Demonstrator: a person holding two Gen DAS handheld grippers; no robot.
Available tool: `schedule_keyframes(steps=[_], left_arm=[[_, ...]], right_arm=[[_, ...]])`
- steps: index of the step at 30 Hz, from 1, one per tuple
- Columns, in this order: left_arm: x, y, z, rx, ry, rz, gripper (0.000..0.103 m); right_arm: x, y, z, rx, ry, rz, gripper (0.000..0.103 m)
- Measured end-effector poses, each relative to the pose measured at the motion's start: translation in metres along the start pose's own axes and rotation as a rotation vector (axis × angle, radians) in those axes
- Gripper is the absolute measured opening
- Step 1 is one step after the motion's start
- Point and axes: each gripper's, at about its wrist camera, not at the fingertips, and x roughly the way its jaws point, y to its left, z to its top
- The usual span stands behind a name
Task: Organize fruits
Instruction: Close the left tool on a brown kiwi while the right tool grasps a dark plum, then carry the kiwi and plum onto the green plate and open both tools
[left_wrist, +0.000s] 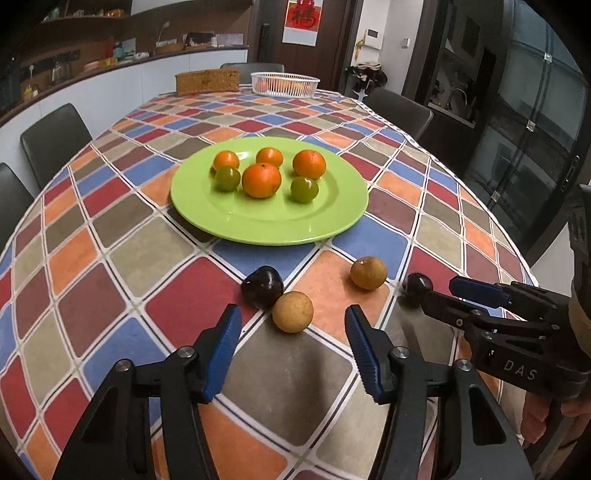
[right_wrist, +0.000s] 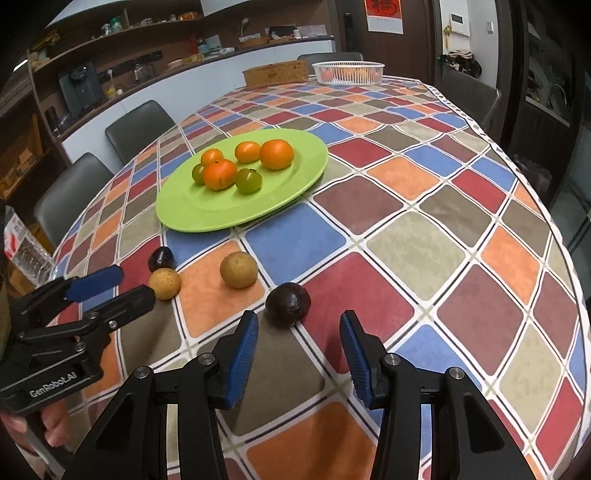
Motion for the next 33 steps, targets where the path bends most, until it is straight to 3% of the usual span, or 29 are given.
schedule_keyframes(steps=[9, 18, 20, 33], left_arm=[[0.021, 0.002, 0.005, -0.064, 0.055, 0.000, 0.038], [0.021, 0.000, 0.005, -0.043, 0.052, 0.023, 0.027], [0.021, 0.000, 0.005, -0.044, 0.053, 0.020, 0.027], [-0.001, -0.008, 0.007, -0.012, 0.015, 0.000, 0.027]], right_arm=[[0.008, 0.002, 0.007, -0.016, -0.007, 0.015, 0.046], [0.021, 0.001, 0.007, -0.005, 0.021, 0.034, 0.034], [0.021, 0.001, 0.007, -0.007, 0.021, 0.033, 0.030], [-0.005, 0.007, 0.009, -0.003, -0.035, 0.049, 0.030]])
